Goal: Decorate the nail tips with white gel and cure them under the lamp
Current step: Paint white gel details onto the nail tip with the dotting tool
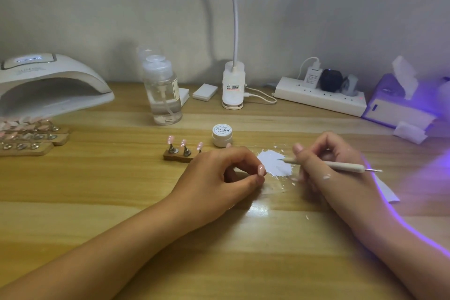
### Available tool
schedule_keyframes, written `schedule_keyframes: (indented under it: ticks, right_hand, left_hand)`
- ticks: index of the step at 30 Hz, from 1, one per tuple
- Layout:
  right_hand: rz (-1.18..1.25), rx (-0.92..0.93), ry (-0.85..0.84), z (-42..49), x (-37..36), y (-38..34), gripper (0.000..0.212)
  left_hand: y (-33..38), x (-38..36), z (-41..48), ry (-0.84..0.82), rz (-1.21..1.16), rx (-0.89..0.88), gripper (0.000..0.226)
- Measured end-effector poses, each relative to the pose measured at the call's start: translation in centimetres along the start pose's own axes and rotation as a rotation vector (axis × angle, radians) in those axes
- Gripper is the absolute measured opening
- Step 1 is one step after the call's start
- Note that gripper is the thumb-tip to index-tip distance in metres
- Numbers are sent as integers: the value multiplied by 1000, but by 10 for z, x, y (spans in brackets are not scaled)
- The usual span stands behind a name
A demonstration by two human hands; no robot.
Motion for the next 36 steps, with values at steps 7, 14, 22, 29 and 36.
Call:
schedule_keyframes:
  ticks: [7,14,22,29,36]
  right_hand:
    - [151,53,60,-5,5,-18,22]
    - [388,-126,-3,-14,-12,-5,22]
    - [331,-121,-117,-22,-28,-8,35]
    - [331,-127,-119,-24,-31,-11,26]
    - [289,-114,-130,-24,-31,-12,28]
  left_hand:
    - [4,2,0,21,82,-36,7]
    - [4,-2,0,-8,98,-45,9]
    - [5,-2,0,1,140,-59,13]
    - [10,0,1,21,182,-93,19]
    - [12,1,0,35,210,-109,17]
Point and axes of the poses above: each hand's wrist, its own z-axis towards the middle knuckle, its own x-axis out of the back of the hand, y = z × x, the point moved 9 cm from there along z, towards the middle knuckle, and after that the axes turned 9 degrees about z, right-handed, at the moved point
